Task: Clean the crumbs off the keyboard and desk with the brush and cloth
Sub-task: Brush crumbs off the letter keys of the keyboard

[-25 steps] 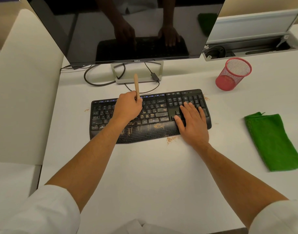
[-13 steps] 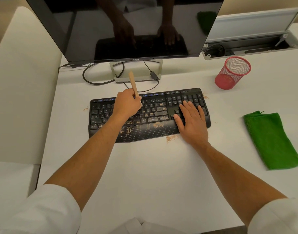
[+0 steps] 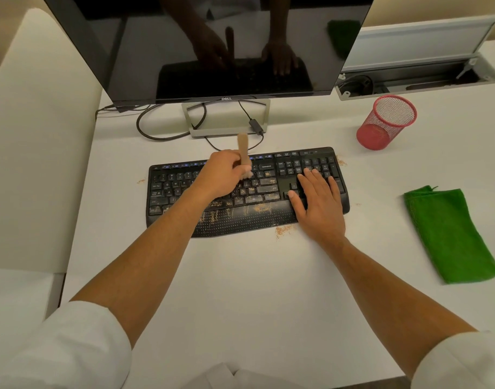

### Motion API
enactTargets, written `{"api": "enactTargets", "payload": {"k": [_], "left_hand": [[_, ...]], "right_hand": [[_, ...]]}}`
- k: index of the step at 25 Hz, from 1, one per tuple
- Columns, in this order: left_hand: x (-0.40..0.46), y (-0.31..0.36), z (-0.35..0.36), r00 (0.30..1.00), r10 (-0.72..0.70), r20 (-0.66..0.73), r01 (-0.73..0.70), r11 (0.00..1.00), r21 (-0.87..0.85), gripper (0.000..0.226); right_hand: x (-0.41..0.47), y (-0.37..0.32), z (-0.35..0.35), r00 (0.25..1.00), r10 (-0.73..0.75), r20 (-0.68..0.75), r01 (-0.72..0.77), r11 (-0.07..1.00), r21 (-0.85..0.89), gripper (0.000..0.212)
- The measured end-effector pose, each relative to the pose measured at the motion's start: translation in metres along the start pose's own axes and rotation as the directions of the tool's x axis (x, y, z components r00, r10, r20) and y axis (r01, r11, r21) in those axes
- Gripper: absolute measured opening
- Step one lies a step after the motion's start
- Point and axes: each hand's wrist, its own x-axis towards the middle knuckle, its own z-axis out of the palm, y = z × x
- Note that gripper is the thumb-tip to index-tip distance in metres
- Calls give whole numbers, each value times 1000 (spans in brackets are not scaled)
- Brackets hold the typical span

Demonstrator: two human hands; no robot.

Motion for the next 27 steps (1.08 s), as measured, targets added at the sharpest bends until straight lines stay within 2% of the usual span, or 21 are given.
{"api": "enactTargets", "payload": {"k": [3,6,10,12,14,15,16,18,21,23,27], "left_hand": [[4,5,9,991,115,72,-116,993,12,15],[11,4,9,992,111,68,-120,981,153,16],[12,1,-8,991,-10,132,-43,919,393,19],[11,4,-19,986,-110,126,20,826,563,19],[8,7,-25,987,-151,63,70,736,673,20],[7,9,-27,990,-136,33,80,744,664,19],[8,10,-27,994,-109,17,77,795,601,18],[8,8,-23,999,-48,19,37,928,372,18],[3,3,-18,1000,19,20,-22,992,127,21],[1,-3,-13,1000,5,-12,-4,996,85,21],[-5,-14,-5,985,-85,-153,103,987,120,17]], "right_hand": [[0,-1,-1,1000,0,3,0,1000,-6,55],[0,0,-1,1000,2,9,-2,1000,-9,56],[0,0,0,1000,3,12,-3,1000,-2,57],[0,0,0,1000,0,7,0,1000,-2,57],[0,0,1,1000,-1,5,1,1000,-1,58],[0,0,1,1000,0,6,0,1000,-1,58],[0,0,1,1000,0,7,0,1000,0,58],[0,1,1,1000,2,4,-2,1000,-2,58],[0,0,0,1000,-1,2,1,1000,-3,58],[0,0,1,1000,3,9,-3,1000,-7,58],[0,2,2,1000,3,2,-3,1000,-7,58]]}}
